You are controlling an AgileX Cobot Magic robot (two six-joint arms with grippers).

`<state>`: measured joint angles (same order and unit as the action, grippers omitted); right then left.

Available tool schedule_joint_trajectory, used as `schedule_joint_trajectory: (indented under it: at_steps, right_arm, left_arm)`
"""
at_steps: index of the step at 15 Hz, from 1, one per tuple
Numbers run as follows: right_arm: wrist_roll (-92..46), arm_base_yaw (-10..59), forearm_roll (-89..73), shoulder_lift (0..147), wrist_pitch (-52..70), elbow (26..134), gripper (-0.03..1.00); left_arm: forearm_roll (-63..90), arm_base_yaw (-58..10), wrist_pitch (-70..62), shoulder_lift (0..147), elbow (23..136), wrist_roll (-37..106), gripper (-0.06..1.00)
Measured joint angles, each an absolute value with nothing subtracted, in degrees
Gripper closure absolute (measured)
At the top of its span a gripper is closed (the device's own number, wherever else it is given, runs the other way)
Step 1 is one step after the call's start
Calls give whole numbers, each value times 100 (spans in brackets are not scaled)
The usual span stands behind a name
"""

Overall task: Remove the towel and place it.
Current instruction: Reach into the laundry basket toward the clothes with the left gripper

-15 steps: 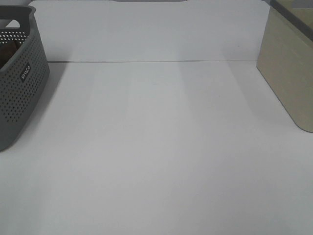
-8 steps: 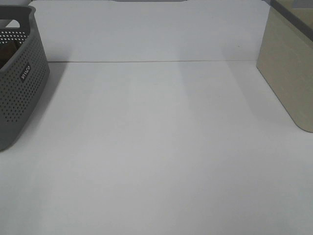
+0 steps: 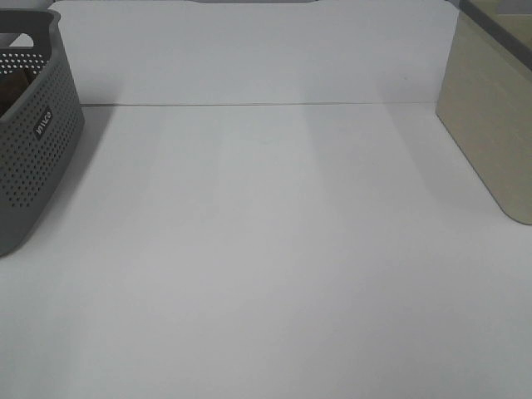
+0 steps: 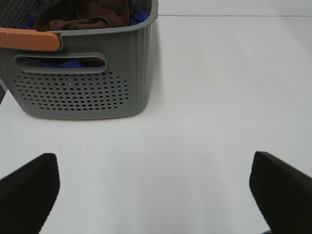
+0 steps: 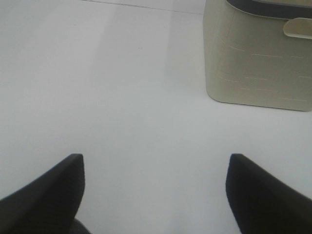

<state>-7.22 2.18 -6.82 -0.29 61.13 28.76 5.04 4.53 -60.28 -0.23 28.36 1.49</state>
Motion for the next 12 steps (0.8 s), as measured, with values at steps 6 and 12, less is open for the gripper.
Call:
schedule_joint_trajectory:
  at_steps: [6, 12]
  right_arm:
    - [-722, 218, -682, -29, 6113, 2876, 20]
    - [-722, 218, -682, -29, 6113, 2876, 20]
  left_arm:
    - [504, 453, -6028, -23, 2836, 149, -5]
    - [504, 453, -6028, -23, 2836, 149, -5]
